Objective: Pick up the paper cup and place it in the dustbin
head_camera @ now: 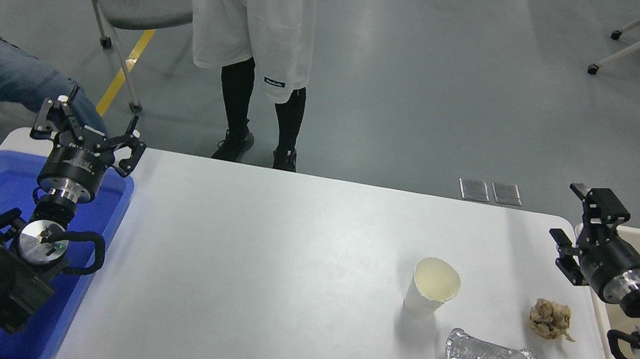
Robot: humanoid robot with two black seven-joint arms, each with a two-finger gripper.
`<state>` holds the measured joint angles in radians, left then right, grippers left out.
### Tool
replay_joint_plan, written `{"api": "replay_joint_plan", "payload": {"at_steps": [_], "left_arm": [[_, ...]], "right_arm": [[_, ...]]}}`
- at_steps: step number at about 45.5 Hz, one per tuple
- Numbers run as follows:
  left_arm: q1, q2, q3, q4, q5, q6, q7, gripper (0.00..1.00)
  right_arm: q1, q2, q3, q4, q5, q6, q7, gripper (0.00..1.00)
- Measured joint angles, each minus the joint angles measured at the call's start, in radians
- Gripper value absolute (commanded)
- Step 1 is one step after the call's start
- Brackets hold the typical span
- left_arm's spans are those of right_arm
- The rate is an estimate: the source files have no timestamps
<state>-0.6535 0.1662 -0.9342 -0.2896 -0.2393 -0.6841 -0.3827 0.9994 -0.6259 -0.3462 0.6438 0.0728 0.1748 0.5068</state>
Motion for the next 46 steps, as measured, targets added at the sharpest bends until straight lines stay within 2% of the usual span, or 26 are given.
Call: {"api": "replay_joint_plan", "payload": {"at_steps": [13,20,31,39,46], "left_arm": [[0.000,0.000,0.000,0.000,0.000,-0.001,0.000,0.99],[0.000,0.000,0.000,0.000,0.001,-0.002,0.001,0.99],[0.000,0.000,0.000,0.000,0.000,-0.002,0.001,0.99],[0.000,0.000,0.000,0.000,0.000,-0.002,0.001,0.99],[0.000,0.000,0.000,0.000,0.000,-0.002,0.001,0.99]], "right_arm": [[0.319,-0.027,-0.434,0.116,-0.052,0.017,0.000,1.00],[0.494,0.008,-0.637,0.184,-0.088,0.102,-0.002,1.00],[0.732,0.089,-0.858,0.244,-0.161,0.292,-0.006,1.00],[0.869,0.180,-0.949,0.266,-0.249,0.465,-0.011,1.00],[0.959,0.279,-0.995,0.276,-0.339,0.545,-0.014,1.00]]}}
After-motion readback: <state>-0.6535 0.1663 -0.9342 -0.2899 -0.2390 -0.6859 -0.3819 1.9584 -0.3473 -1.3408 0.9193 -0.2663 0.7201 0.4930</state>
